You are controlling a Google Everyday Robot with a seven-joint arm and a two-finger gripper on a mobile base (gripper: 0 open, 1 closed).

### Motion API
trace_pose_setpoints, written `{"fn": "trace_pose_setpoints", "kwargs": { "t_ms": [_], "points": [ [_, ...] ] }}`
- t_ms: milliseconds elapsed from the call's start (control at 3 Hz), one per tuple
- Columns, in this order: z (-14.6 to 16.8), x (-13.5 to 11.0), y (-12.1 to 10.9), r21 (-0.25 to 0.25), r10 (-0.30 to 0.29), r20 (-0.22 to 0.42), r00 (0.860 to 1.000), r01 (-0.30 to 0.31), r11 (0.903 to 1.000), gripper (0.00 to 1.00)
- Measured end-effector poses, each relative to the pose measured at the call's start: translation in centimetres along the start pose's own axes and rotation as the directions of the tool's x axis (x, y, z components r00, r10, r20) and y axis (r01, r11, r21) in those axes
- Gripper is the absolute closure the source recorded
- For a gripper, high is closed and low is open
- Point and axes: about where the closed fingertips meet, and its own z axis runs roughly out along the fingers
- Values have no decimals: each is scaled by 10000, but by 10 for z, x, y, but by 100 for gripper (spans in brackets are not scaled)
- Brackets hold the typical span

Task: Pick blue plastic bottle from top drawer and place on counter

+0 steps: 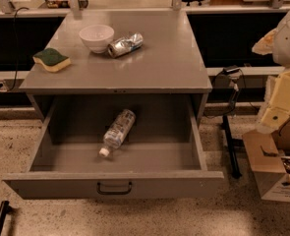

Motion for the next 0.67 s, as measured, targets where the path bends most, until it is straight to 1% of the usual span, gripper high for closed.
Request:
{"fn": "trace_pose_setpoints", "kwargs": {
  "t_ms": [333,667],
  "points": [
    [0,-2,0,24,-64,24,10000,64,10000,0],
    [46,-51,-3,-341,-1600,295,9867,1609,9864,0]
  ]
}}
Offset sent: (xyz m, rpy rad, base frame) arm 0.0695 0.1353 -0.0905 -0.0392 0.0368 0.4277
